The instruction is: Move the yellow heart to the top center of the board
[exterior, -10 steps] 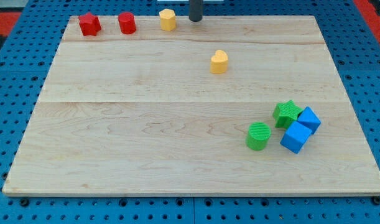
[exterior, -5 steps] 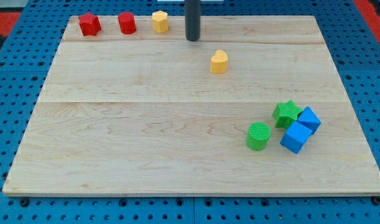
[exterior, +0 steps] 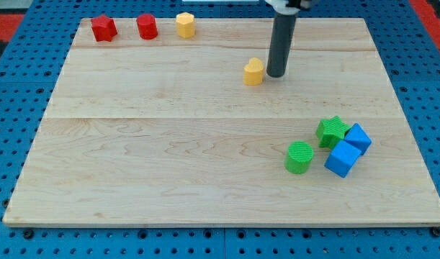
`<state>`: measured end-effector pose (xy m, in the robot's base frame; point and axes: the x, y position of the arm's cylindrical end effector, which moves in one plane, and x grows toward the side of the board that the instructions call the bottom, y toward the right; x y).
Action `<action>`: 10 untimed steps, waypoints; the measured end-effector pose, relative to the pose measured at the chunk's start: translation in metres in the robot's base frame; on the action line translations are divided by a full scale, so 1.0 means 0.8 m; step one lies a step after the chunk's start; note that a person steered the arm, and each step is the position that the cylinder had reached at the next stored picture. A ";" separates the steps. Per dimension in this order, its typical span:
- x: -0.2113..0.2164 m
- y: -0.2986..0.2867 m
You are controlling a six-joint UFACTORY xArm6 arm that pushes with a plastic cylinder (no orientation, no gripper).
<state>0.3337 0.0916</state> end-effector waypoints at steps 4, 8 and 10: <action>0.030 -0.039; -0.008 -0.073; -0.087 -0.073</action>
<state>0.2639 0.0329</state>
